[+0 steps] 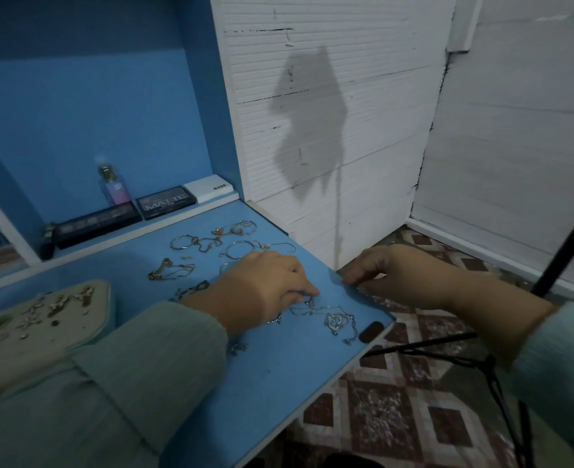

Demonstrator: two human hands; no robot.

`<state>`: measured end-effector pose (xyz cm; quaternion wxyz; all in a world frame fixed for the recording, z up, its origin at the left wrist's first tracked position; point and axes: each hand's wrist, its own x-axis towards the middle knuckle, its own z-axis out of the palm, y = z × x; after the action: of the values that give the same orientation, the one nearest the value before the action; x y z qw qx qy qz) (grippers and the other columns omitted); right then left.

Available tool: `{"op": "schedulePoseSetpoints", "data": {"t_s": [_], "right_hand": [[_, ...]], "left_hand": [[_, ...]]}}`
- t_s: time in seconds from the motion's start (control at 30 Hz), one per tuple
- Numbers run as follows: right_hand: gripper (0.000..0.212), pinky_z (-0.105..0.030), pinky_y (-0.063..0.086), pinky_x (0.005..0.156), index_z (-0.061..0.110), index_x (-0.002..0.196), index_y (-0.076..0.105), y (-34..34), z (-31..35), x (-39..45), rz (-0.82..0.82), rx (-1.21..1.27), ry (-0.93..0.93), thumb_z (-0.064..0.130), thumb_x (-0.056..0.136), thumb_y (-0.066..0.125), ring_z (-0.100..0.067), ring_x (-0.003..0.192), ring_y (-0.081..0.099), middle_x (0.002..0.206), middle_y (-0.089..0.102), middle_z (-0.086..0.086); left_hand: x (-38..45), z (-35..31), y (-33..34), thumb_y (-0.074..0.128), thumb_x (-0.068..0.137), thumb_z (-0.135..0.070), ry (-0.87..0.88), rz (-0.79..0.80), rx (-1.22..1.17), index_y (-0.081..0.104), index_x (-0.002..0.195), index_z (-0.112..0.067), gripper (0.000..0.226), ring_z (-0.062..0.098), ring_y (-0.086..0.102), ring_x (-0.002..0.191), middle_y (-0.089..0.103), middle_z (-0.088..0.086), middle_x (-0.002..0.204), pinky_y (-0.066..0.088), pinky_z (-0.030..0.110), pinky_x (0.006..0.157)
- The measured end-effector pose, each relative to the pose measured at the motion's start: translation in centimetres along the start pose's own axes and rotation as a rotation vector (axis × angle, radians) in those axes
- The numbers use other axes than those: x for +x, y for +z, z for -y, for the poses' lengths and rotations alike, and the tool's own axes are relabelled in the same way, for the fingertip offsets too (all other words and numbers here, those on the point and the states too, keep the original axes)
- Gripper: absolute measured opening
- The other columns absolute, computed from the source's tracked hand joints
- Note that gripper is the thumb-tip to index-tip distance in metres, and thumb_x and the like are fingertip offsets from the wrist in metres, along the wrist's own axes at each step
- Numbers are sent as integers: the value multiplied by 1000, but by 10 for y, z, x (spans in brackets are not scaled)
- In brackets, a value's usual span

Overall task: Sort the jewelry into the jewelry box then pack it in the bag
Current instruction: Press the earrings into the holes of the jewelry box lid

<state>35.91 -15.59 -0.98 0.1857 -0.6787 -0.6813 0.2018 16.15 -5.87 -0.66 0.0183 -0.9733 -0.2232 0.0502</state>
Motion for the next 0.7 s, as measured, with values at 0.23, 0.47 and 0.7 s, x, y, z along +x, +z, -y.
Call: {"op": "schedulePoseSetpoints", "data": {"t_s": [0.23,0.47,0.7], "right_hand": [[17,5,34,76,21,100,72,4,9,-1,21,-143,-82,17,85,65,2,89,52,111,58,9],[16,2,35,77,17,98,73,8,11,-9,5,-136,-154,15,86,63,3,86,51,109,59,6],[18,-1,37,75,17,101,73,8,19,-13,17,-34,-264,12,85,65,3,84,55,98,62,6]], "left_hand": [[-3,-6,-5,26,101,-40,29,-19,213,45,129,-43,35,5,36,118,42,-20,128,12,22,102],[-3,-8,-5,24,102,-35,14,10,292,45,124,-36,31,10,36,119,44,-14,126,16,26,105],[-5,-10,-13,28,101,-38,-59,40,204,45,129,-41,33,7,36,124,44,-18,130,13,27,107]]}}
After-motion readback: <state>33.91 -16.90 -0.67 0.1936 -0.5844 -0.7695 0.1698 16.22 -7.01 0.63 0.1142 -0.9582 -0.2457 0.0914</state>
